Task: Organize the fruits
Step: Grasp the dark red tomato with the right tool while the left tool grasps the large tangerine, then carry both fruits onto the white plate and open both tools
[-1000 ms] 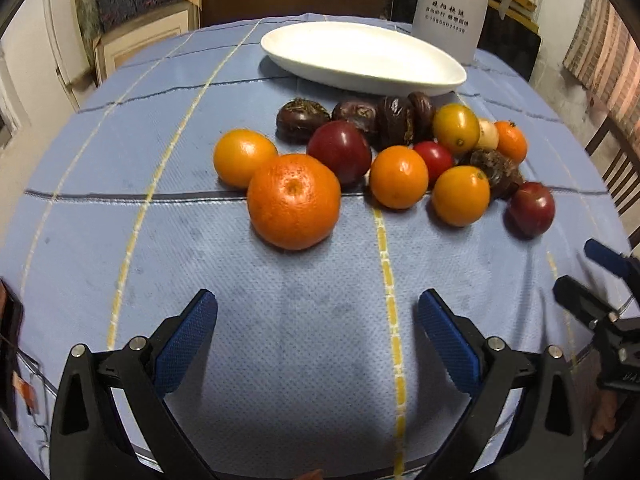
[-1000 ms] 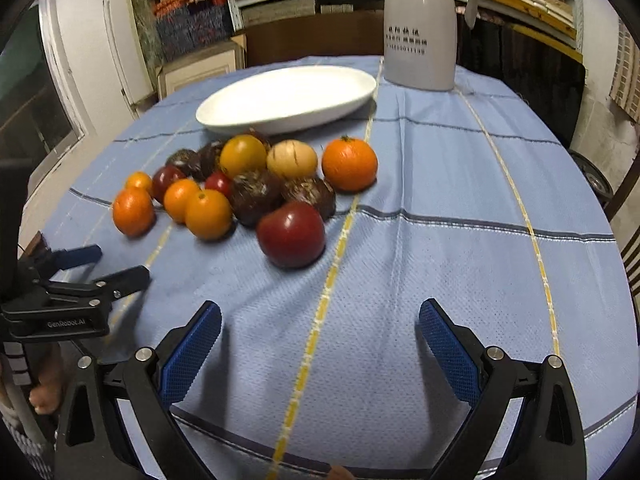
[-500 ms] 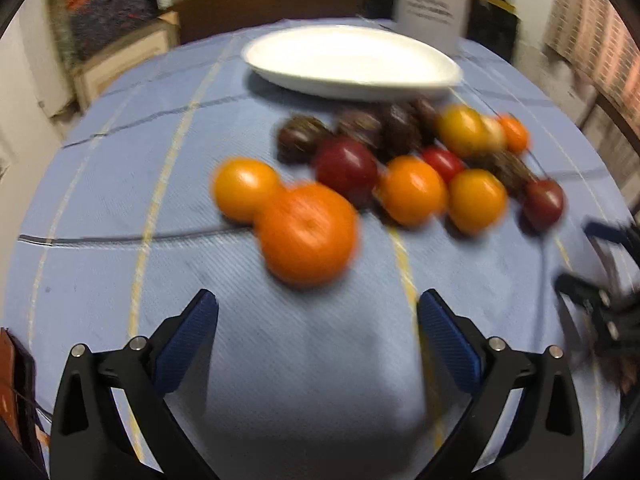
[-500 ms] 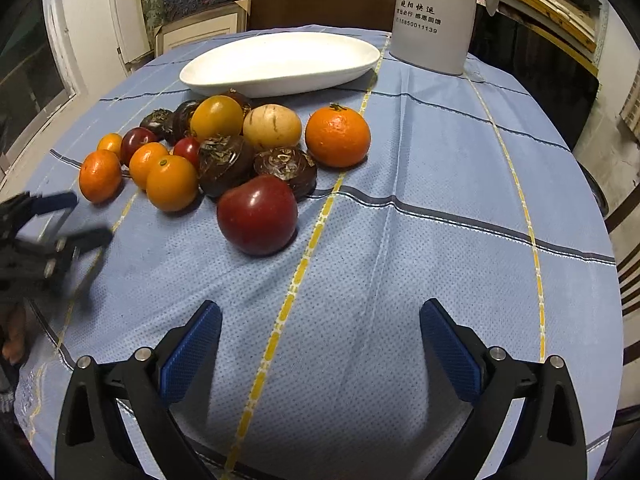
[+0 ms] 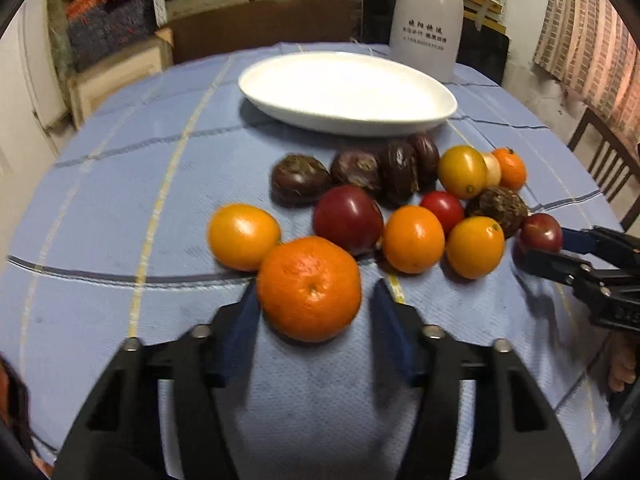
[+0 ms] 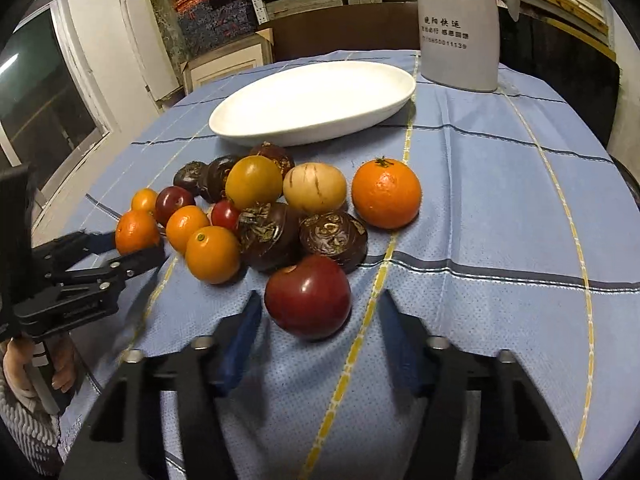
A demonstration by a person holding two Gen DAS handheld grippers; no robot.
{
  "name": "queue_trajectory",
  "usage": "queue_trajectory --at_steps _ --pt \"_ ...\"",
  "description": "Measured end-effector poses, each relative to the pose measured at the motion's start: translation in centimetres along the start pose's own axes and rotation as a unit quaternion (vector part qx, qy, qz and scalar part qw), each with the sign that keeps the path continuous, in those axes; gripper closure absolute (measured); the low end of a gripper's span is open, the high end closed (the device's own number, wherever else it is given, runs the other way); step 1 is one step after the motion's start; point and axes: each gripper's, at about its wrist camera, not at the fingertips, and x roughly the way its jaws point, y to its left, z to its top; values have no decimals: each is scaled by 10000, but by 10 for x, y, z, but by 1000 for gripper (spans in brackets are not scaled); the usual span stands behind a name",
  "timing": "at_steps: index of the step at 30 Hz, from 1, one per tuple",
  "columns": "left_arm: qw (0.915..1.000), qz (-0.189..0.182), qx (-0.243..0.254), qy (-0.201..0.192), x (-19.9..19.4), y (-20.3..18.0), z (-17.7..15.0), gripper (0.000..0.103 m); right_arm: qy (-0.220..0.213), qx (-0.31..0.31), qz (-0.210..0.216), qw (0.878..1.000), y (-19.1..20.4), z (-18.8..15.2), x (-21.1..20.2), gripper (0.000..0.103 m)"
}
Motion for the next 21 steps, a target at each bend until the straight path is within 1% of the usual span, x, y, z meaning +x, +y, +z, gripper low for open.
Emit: queue_trajectory --at_steps 1,2,6,9,11,15,17,21 --pt "9999 -80 -64 -42 -2 3 0 54 -8 -34 101 9999 1 -1 0 62" --pt "9998 -143 -122 -78 -3 5 0 57 -11 -66 153 9999 2 -2 -1 62" --pt "9991 -310 -271 -109 -5 12 -4 58 -39 11 273 9996 -2 -2 -2 62" --pt "9988 -349 -272 -212 -9 12 -5 58 -92 75 370 9992 -5 -3 -3 63" --pt "9982 -392 -271 -355 -15 11 -4 58 -160 74 392 9991 -6 -3 -6 63" --pt "9978 -342 -203 -529 -30 7 1 58 -420 89 471 9980 -7 -2 -19 63" --pt "9976 -299 -139 -608 -39 4 14 58 -452 34 477 9978 -5 5 -26 63" --pt "9963 -275 -99 -814 -47 0 59 58 -748 -26 421 9963 -2 44 -46 63"
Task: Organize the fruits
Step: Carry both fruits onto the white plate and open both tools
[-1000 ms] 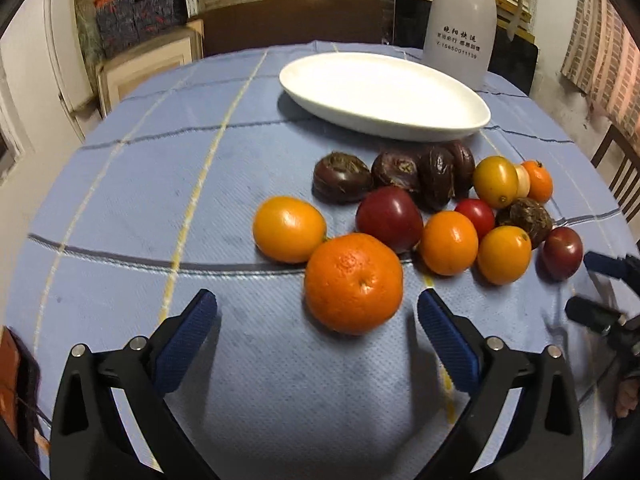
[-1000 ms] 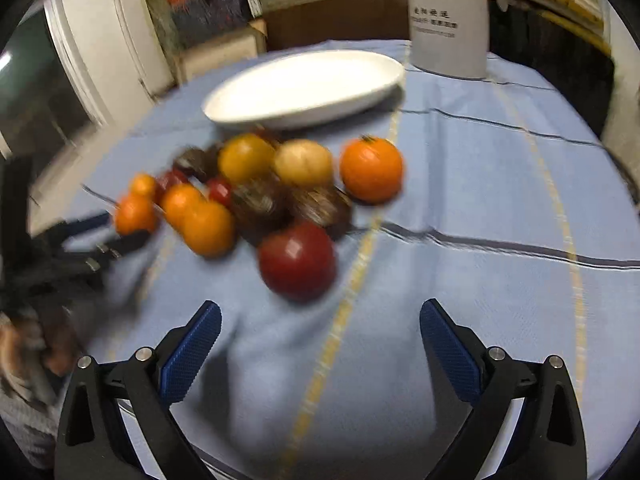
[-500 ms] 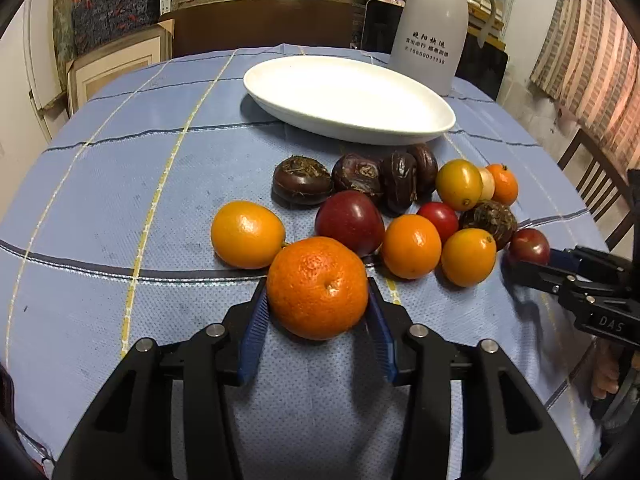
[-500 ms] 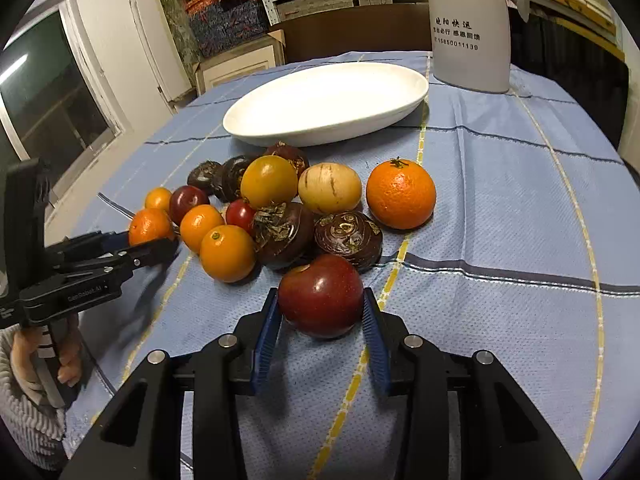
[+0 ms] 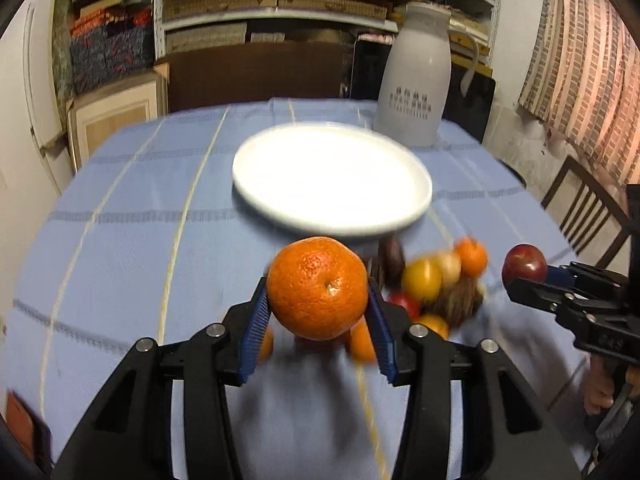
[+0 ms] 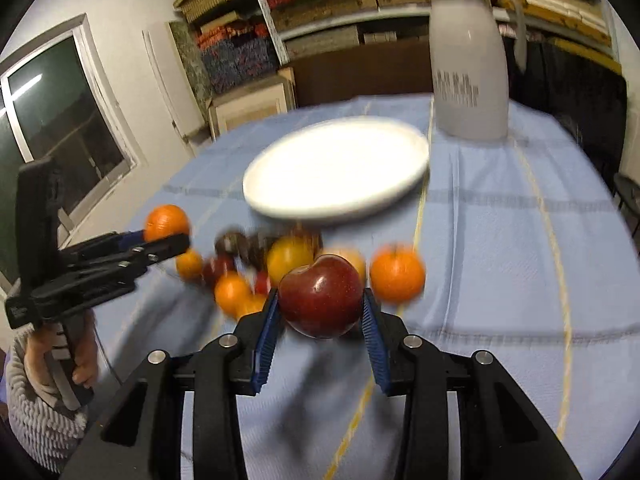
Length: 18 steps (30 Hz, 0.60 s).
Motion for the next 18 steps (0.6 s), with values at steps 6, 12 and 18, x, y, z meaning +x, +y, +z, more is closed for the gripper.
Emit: queue_trajectory --at_steps 6,12,18 --pt "9996 -58 -247 129 52 0 55 58 -128 79 -89 9998 0 58 36 63" --pt "9987 62 -291 426 106 7 70 58 165 275 -222 9992 -18 84 102 62" --pt "9991 261 -147 303 116 10 67 31 93 169 -421 9989 -22 85 120 43"
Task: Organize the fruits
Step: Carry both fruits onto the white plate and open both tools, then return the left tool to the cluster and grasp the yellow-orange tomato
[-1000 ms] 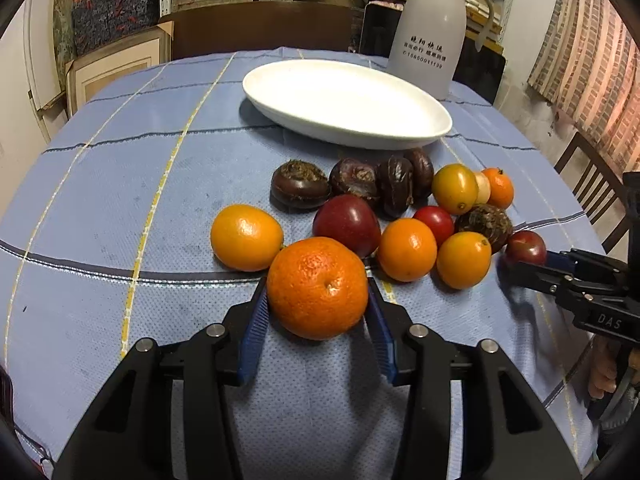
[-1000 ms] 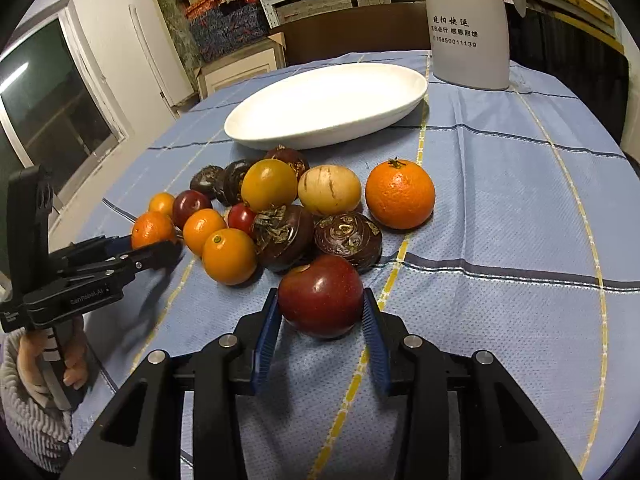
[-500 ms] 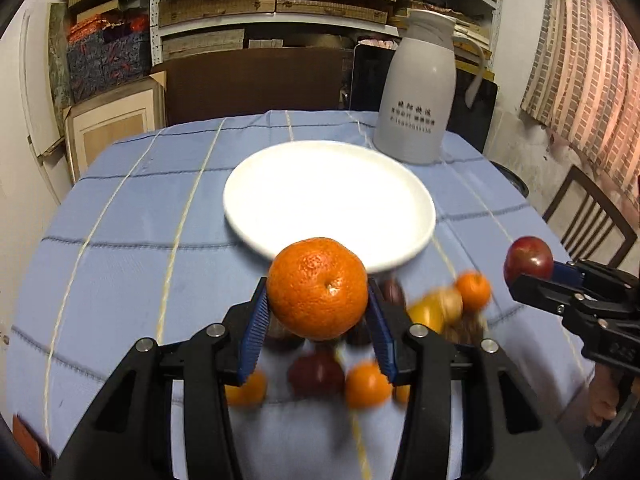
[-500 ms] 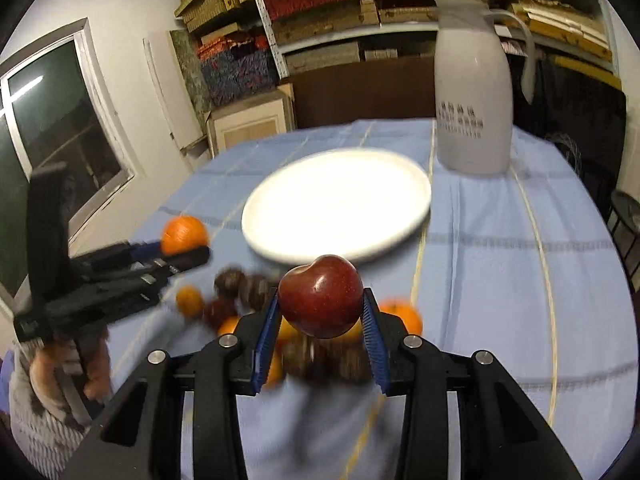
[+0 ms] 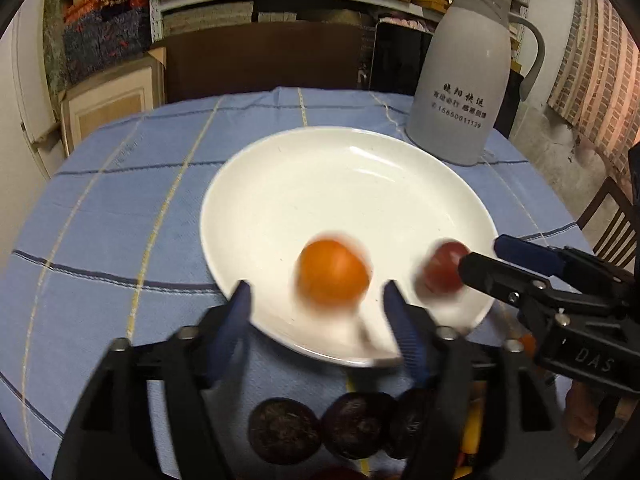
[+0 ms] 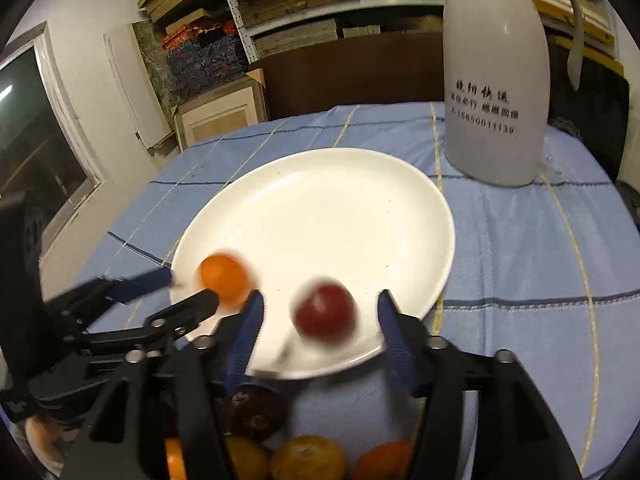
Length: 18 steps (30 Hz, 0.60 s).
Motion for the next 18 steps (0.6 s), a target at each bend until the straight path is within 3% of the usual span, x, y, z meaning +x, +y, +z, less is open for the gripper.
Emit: queue_trajectory --at_steps 6,12,18 --pt "9997 50 -44 -217 -21 6 -11 26 -244 25 41 9997 -2 -10 -23 42" --pt "9973 380 -259 -578 -59 27 -36 13 -519 161 -124 9984 -8 -43 -56 28" --pt "9945 569 -801 -376 -77 59 -80 12 -670 628 -97 9957 -30 -76 -85 20"
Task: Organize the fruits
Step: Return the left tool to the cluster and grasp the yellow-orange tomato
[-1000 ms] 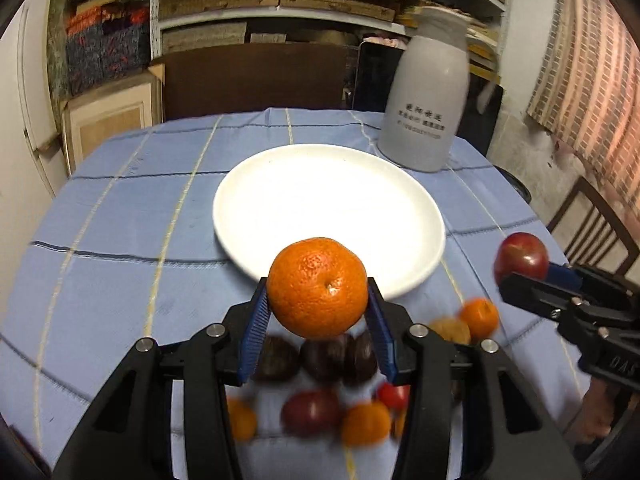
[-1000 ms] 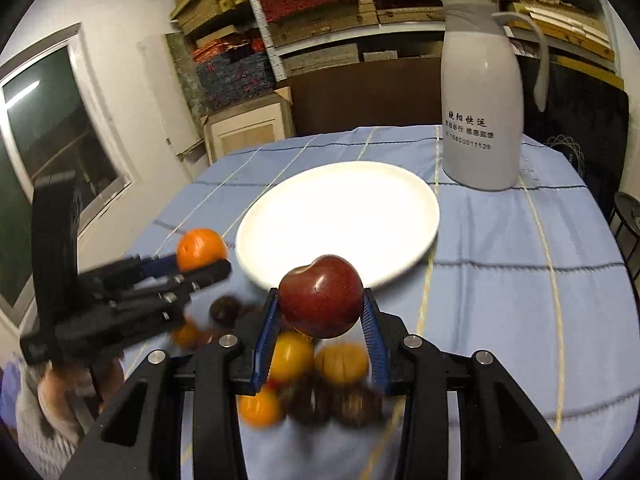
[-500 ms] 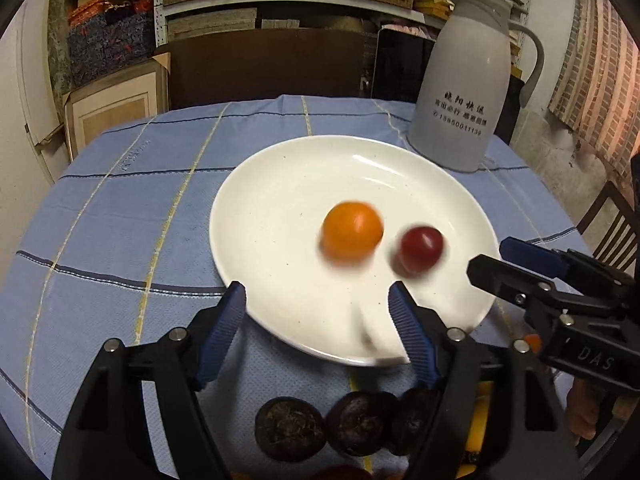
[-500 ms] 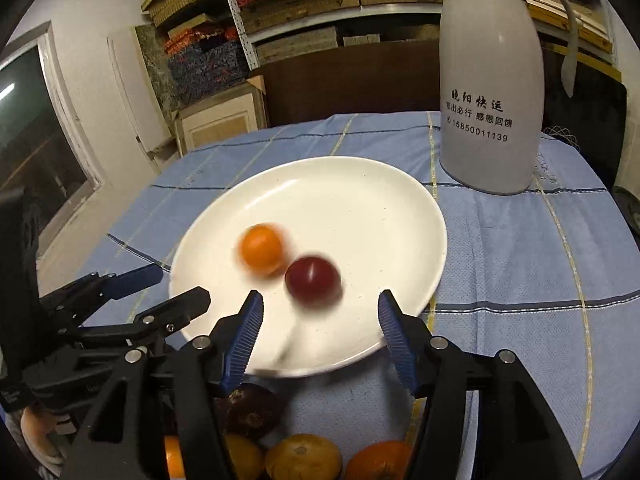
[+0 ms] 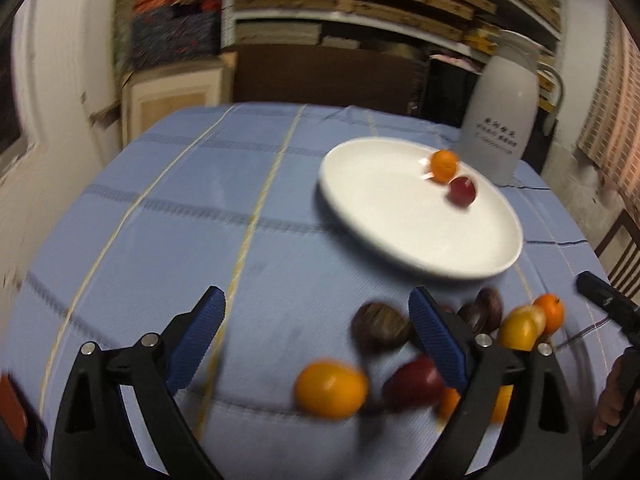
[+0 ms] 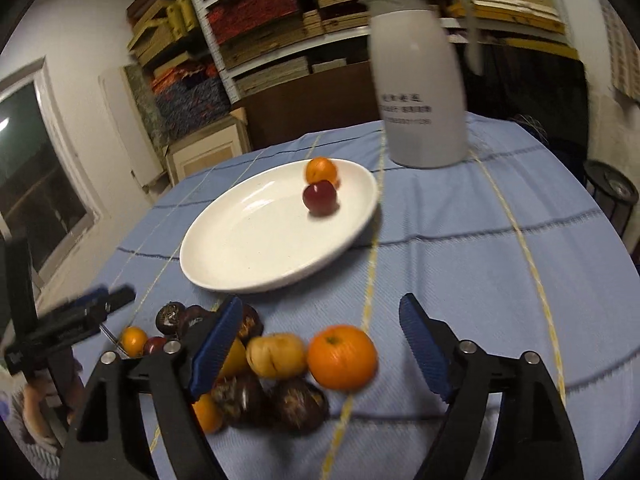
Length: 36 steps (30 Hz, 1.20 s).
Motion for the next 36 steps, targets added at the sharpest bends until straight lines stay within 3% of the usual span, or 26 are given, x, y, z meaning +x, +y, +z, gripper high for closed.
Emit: queue_trajectory --at_steps 7,19,25,28,36 --pt "9997 178 -62 158 -16 15 -35 12 -90 315 81 9994 -12 -20 -22 15" --pt "9971 360 311 597 5 1 -43 11 22 -180 -201 9996 9 -37 -26 12" --pt "9979 196 342 510 5 -1 -41 13 43 -155 -197 9997 9 -36 -25 12" --pt "9981 65 361 501 6 -4 -40 18 67 -179 -199 9996 9 -36 -25 12" --pt "9959 -400 437 688 16 -12 -40 53 145 -225 -156 9995 11 -38 -24 12"
